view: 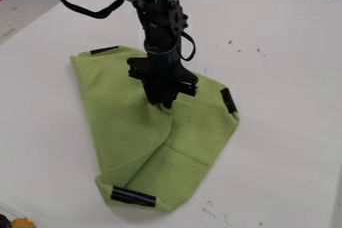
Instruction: Unfold the cloth from right to left
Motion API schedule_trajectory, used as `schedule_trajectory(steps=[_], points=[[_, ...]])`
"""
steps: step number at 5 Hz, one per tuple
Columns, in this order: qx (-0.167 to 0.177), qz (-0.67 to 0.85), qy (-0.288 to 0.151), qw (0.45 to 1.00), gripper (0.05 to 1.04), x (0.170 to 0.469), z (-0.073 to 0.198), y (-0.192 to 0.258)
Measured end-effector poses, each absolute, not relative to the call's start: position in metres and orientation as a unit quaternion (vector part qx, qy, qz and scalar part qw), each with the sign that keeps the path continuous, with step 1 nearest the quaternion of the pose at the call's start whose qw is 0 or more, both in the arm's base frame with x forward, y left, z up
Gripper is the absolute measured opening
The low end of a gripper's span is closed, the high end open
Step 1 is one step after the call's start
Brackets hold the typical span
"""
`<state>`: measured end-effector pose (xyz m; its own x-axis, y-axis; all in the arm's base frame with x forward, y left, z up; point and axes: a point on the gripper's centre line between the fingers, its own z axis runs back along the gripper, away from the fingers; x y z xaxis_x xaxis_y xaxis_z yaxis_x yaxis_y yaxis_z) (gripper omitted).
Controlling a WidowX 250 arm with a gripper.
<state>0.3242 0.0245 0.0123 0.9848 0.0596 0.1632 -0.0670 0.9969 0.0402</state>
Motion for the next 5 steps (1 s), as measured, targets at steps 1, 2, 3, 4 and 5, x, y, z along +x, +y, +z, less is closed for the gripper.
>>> schedule_trajectory(steps=[1, 2, 3, 4, 5], points=[[0.030, 0.037, -0.073, 0.996, 0.103, 0.323, 0.014, 0.026], [0.037, 0.047, -0.105, 0.993, 0.060, 0.324, 0.034, 0.028], [0.049, 0.094, -0.151, 0.983, 0.058, 0.305, 0.059, 0.046], [0.052, 0.148, -0.161, 0.974, 0.058, 0.275, 0.060, 0.082], [0.046, 0.195, -0.162, 0.966, 0.058, 0.244, 0.052, 0.121]])
